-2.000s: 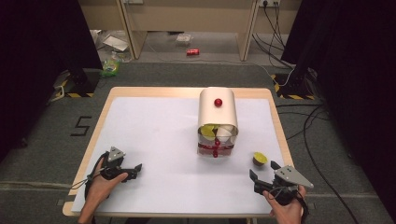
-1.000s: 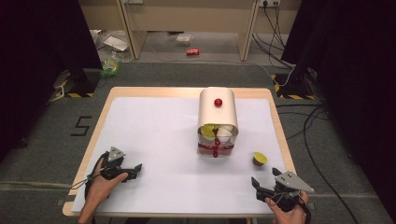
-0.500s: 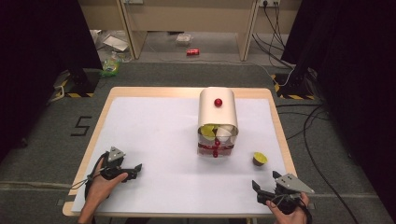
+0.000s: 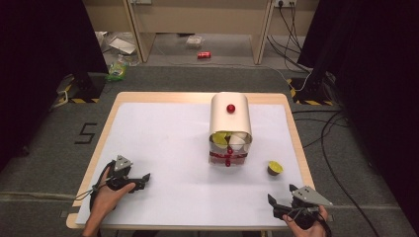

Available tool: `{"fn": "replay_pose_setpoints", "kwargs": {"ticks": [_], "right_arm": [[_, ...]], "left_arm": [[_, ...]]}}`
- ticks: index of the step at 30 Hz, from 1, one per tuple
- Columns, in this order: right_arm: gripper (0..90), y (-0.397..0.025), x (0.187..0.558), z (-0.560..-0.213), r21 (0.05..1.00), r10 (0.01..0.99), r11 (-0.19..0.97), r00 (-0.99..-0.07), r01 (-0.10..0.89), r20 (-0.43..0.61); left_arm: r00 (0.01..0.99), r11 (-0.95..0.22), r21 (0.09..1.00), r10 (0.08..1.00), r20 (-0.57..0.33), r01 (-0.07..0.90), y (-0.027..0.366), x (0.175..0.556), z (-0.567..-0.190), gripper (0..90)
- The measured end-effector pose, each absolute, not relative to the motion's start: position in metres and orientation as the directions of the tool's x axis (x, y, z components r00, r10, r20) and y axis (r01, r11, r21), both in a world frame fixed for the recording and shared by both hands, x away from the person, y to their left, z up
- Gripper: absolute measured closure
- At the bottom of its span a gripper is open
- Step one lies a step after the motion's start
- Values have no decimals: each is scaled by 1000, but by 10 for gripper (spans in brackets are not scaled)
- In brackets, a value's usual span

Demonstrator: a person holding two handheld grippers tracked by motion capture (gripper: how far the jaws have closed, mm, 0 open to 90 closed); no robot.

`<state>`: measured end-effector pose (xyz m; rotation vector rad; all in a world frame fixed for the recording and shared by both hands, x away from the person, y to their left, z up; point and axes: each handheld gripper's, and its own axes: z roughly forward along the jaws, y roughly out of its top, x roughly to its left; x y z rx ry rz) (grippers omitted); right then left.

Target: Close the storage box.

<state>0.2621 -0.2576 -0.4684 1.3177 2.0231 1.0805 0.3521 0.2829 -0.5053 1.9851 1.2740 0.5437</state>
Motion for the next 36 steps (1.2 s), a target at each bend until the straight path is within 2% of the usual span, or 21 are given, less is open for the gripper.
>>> {"fn": "replay_pose_setpoints", "kwargs": {"ticks": [36], "right_arm": [[161,-257,256,-479,760,896,292,-445,581,-4]], "left_arm": [[426,-266,749,904,-23,606,283,352,-505,106]]}}
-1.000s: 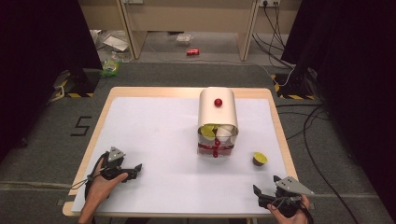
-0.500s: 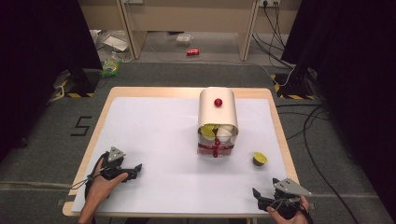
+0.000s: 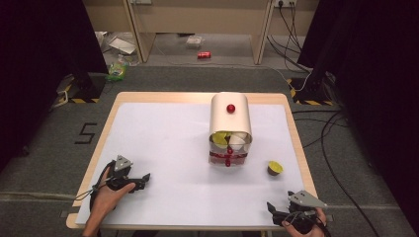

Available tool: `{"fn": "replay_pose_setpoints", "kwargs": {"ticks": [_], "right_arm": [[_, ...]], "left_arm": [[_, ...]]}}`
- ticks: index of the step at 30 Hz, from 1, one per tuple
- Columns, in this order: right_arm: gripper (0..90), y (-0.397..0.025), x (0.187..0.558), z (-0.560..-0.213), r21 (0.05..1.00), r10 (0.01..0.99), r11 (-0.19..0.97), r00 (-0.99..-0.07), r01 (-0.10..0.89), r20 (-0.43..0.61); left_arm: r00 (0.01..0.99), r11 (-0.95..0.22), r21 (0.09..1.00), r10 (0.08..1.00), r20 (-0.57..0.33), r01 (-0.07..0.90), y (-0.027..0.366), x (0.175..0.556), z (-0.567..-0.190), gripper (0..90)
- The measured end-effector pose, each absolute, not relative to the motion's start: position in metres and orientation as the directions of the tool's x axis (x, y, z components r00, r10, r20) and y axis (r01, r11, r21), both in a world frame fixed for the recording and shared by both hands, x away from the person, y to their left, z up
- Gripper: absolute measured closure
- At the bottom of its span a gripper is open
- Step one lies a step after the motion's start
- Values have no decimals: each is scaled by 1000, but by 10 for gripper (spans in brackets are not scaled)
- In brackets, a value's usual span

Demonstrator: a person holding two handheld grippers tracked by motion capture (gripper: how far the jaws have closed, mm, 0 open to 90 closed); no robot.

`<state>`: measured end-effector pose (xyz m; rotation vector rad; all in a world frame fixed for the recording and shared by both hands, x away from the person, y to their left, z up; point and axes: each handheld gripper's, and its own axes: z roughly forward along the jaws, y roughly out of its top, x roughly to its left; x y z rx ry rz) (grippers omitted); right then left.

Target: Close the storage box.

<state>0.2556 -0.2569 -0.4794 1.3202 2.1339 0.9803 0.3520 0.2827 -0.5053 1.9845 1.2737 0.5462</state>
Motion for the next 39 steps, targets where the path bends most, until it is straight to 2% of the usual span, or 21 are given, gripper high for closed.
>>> {"fn": "replay_pose_setpoints", "kwargs": {"ticks": [39], "right_arm": [[161,-258,249,-487,702,887,341,-461,625,-20]], "left_arm": [[426,-267,749,905,-22,607,283,352,-505,106]]}}
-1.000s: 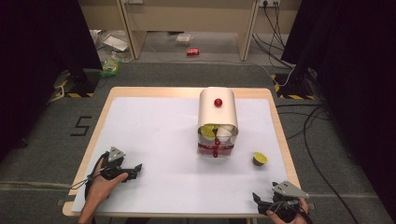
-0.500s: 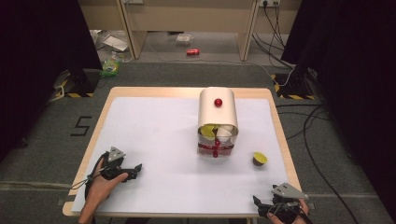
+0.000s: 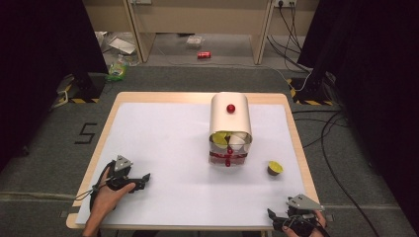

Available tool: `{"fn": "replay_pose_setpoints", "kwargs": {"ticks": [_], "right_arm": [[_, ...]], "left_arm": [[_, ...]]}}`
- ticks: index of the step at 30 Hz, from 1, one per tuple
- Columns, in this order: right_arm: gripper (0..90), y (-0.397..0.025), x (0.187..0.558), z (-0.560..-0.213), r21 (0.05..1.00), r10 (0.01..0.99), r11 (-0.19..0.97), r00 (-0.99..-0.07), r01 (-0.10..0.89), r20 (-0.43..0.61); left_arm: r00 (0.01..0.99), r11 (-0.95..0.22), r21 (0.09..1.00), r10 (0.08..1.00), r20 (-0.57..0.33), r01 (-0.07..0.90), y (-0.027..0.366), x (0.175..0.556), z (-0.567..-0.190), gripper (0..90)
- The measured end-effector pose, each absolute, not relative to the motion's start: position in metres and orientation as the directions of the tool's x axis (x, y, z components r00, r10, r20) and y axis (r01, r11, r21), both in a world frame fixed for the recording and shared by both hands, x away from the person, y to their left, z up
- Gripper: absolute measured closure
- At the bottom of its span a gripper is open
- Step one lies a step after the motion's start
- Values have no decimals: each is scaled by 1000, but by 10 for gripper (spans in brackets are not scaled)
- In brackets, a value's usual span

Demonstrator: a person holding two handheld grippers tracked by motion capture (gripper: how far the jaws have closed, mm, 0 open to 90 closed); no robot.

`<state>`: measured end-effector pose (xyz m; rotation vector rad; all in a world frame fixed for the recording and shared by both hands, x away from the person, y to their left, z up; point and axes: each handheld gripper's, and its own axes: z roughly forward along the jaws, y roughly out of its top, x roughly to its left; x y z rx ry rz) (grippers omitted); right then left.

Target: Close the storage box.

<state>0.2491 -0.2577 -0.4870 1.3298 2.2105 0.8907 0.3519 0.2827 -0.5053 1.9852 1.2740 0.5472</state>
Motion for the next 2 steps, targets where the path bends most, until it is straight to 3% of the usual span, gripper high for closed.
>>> {"fn": "replay_pose_setpoints", "kwargs": {"ticks": [2], "right_arm": [[161,-258,249,-487,701,887,341,-462,626,-19]], "left_arm": [[426,-267,749,905,-23,607,283,352,-505,106]]}}
